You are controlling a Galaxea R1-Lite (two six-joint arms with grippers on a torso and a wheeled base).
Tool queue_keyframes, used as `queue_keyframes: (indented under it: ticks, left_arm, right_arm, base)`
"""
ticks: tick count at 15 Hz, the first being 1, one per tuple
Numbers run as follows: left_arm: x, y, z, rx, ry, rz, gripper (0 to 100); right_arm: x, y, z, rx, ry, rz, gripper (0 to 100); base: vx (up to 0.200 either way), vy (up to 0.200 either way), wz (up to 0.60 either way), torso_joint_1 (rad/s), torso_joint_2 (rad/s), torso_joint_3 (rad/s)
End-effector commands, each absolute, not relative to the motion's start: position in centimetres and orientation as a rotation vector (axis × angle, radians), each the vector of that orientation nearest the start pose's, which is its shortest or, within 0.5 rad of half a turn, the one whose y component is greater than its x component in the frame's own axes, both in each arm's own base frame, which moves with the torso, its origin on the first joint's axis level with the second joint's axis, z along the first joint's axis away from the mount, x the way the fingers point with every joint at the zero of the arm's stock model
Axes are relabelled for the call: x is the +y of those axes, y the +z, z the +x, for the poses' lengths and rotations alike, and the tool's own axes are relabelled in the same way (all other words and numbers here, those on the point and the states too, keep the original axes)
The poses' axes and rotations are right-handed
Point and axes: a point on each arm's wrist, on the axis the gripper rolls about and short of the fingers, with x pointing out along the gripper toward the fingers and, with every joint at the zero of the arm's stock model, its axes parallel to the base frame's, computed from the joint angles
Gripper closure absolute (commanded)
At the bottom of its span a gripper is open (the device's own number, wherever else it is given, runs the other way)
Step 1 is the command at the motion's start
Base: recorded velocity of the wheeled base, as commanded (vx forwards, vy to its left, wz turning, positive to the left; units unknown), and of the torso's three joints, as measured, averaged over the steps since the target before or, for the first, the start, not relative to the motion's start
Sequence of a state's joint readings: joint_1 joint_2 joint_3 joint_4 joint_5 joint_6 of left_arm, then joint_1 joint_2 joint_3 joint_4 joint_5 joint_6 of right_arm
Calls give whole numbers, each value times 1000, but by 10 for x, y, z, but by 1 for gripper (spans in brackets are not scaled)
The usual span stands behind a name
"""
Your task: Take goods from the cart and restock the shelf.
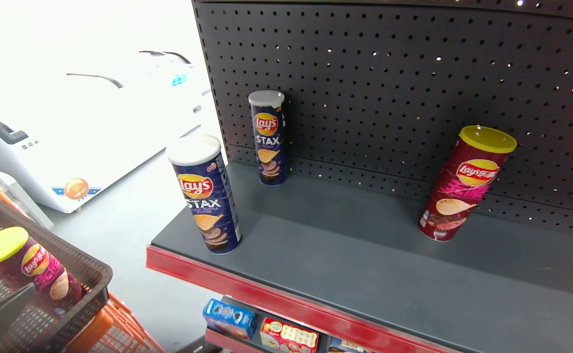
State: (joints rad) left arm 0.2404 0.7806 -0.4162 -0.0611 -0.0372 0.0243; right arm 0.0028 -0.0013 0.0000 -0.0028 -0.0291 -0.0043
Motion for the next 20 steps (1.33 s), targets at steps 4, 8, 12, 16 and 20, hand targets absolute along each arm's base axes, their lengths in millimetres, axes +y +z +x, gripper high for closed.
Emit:
queue_keyframes:
  ticks: [4,8,12,16,20]
  left_arm:
    - [74,165,127,431,516,-35,0]
    - [94,142,147,439,538,-53,0]
    - [88,124,163,394,401,-49,0]
    - [92,110,176,379,382,-48,0]
    - [98,93,182,368,395,-48,0]
  right_arm:
    - [-1,76,-23,-3,-26,-5,0]
    - [-1,76,-23,-3,-26,-5,0]
    - [-1,76,-23,-3,-26,-5,0]
    - [-1,76,-23,-3,-26,-5,0]
    - [-1,76,-23,-3,-26,-5,0]
  base:
    - [0,0,0,0,0,0]
    - [0,0,0,0,0,0]
    - [0,0,0,0,0,0]
    - [0,0,0,0,0,0]
    - [0,0,0,0,0,0]
